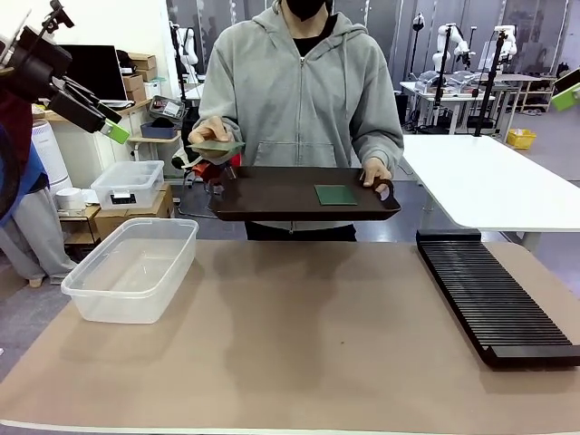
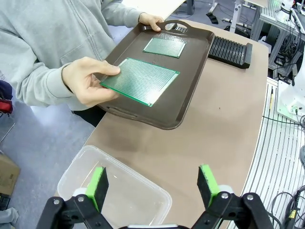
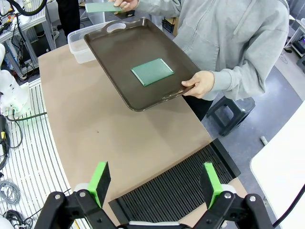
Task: Sort PCBs into racks and boxes based on the side picked up.
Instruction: Pick up the Blank PCB handed by the Human.
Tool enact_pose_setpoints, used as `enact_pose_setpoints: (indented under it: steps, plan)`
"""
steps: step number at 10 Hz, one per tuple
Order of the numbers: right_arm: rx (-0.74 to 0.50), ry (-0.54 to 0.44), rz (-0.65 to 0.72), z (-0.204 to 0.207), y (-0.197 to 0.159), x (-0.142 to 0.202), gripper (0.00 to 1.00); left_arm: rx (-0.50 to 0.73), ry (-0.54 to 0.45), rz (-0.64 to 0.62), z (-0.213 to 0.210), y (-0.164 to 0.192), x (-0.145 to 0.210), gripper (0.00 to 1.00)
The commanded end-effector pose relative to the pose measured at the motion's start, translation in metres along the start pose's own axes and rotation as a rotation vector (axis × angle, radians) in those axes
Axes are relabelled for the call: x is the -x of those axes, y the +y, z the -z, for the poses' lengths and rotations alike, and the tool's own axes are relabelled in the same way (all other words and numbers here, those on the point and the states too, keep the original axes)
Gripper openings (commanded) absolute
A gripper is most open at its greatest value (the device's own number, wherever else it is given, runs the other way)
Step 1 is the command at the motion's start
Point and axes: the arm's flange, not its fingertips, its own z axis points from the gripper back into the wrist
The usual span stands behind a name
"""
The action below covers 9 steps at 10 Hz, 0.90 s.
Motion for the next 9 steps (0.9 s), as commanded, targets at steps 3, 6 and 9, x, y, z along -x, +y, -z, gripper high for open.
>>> enact_pose_setpoints:
  steps: [3, 6, 9]
  plan:
    - [-0.012, -0.007, -0.006, 0.0013, 0.0004, 0.0000, 1.00, 0.002, -0.001, -0.001, 0.0009, 0.0006, 0.0009, 1.00]
    - [-0.012, -0.007, -0.006, 0.0013, 0.0004, 0.0000, 1.00, 0.002, -0.001, -0.001, 0.0009, 0.0006, 0.0009, 1.00]
    - [-0.012, -0.007, -0.006, 0.0013, 0.0004, 0.0000, 1.00, 0.072, 0.015, -0.136, 0.0024, 0.0006, -0.0016, 1.00]
